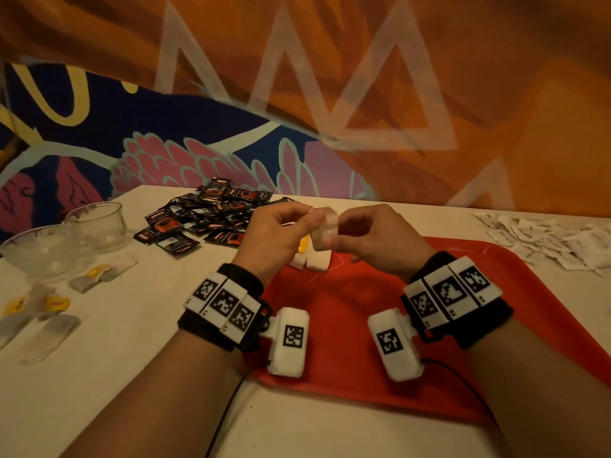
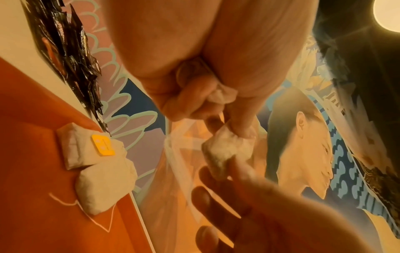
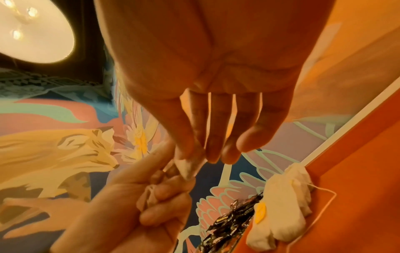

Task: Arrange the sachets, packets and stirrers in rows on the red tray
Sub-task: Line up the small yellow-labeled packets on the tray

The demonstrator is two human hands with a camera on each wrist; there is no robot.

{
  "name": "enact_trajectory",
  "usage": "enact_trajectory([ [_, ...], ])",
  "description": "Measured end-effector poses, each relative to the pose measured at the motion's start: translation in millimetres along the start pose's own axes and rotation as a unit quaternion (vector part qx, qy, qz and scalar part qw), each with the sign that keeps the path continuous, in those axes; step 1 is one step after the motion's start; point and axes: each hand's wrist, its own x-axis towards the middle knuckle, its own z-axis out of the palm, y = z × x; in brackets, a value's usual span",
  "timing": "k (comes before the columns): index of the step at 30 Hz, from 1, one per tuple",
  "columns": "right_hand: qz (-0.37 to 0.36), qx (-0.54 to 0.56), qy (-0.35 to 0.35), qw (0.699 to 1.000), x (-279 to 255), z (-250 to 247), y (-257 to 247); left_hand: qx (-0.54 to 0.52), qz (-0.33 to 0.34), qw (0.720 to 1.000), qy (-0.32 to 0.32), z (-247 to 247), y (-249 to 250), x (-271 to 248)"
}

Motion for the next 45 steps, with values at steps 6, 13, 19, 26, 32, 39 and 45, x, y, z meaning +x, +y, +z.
enact_trajectory([
  [6, 0.030, -0.057, 0.010, 0.998, 0.4, 5.1, 4.7, -0.027, -0.004, 0.997, 0.070, -5.3, 0.1, 3.0],
  [13, 0.007, -0.007, 0.018, 1.000, -1.9, 14.1, -4.9, -0.013, 0.014, 0.999, 0.026, -2.1, 1.9, 0.5],
  [19, 0.027, -0.018, 0.022, 0.999, -2.3, 12.0, -5.4, 0.018, 0.016, 0.999, 0.044, -2.1, -1.4, 1.4],
  [26, 0.101, -0.029, -0.009, 0.994, 18.6, 18.5, -10.8, 0.010, -0.040, 0.991, 0.128, -11.0, -7.6, 9.6],
  [32, 0.211, -0.147, -0.060, 0.965, 52.2, 45.8, 0.1, -0.049, -0.089, 0.967, 0.233, -27.5, -7.8, 18.9],
  [39, 0.266, -0.190, -0.069, 0.942, 72.6, 71.3, 11.5, -0.101, -0.133, 0.957, 0.238, -32.4, -5.0, 17.7],
  [45, 0.264, -0.267, -0.081, 0.923, 76.4, 74.9, 9.2, -0.102, -0.135, 0.957, 0.234, -33.6, -7.9, 18.1],
])
